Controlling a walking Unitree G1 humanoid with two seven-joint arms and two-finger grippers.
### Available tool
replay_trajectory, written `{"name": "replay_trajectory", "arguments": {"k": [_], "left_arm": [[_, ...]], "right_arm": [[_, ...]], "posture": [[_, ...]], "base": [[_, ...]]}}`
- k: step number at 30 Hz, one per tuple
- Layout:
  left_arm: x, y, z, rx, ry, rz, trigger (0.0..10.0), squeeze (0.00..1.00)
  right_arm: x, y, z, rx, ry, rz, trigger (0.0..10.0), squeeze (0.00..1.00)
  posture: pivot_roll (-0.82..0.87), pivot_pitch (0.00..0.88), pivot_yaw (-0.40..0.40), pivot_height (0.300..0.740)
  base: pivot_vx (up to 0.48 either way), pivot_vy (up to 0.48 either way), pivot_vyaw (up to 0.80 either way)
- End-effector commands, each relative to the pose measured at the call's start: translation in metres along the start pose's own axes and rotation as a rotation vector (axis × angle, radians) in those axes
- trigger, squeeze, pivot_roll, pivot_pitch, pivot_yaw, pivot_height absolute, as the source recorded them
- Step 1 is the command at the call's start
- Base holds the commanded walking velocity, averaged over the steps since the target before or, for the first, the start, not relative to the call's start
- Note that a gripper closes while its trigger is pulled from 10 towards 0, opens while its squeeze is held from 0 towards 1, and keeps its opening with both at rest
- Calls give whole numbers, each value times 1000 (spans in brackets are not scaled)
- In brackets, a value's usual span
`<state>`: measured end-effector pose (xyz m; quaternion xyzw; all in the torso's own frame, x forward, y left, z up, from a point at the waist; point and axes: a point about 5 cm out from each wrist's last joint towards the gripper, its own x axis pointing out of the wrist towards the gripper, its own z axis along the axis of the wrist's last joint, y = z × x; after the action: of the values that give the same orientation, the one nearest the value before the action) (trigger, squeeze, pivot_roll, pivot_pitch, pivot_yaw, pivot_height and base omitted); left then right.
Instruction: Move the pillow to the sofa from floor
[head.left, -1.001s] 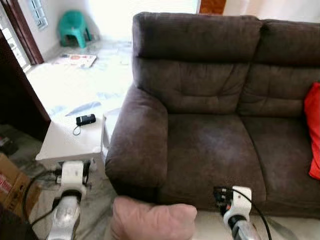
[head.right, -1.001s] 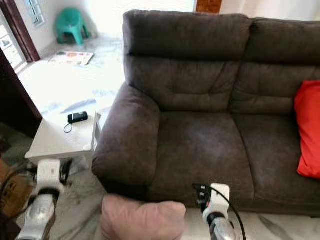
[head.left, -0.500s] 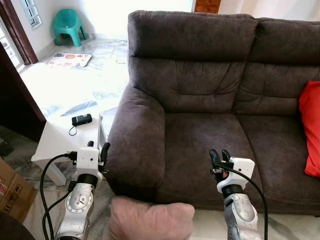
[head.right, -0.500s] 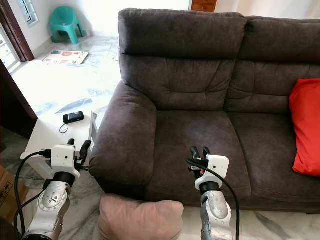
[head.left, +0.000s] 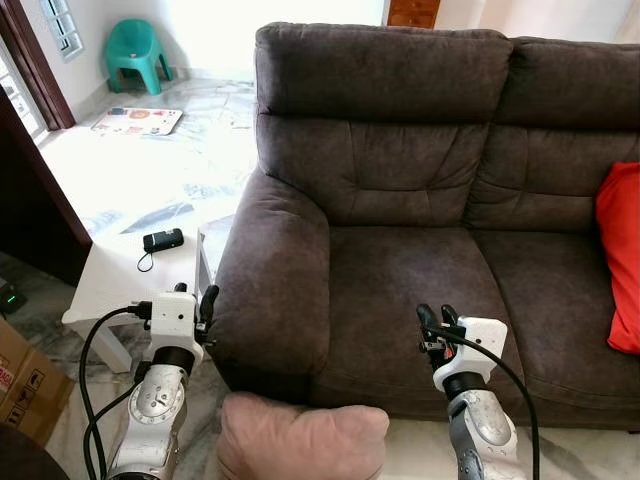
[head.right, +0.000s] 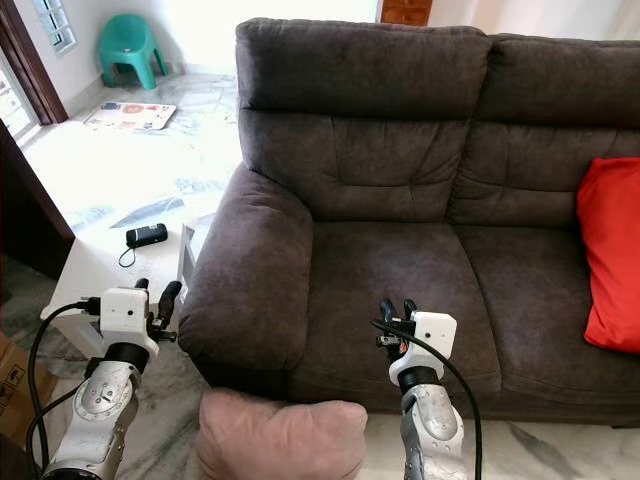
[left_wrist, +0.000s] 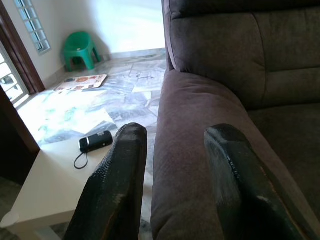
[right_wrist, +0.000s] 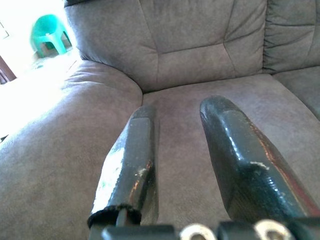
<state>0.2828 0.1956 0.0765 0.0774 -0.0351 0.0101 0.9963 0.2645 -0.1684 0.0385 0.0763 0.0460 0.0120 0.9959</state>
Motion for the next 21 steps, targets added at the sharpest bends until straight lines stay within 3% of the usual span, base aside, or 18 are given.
{"name": "replay_trajectory", "arguments": {"k": [1, 21], "left_arm": [[0, -3, 1, -1, 1, -12, 10000, 0], [2, -2, 4, -1, 5, -1, 10000, 0]], "right_arm": [[3, -2, 7, -6, -16, -4, 10000, 0], [7, 2, 7, -6, 0, 15, 10000, 0]], "posture": [[67, 0, -59, 740], [68, 0, -60, 629]], "base": [[0, 0, 0], [0, 0, 0]]}}
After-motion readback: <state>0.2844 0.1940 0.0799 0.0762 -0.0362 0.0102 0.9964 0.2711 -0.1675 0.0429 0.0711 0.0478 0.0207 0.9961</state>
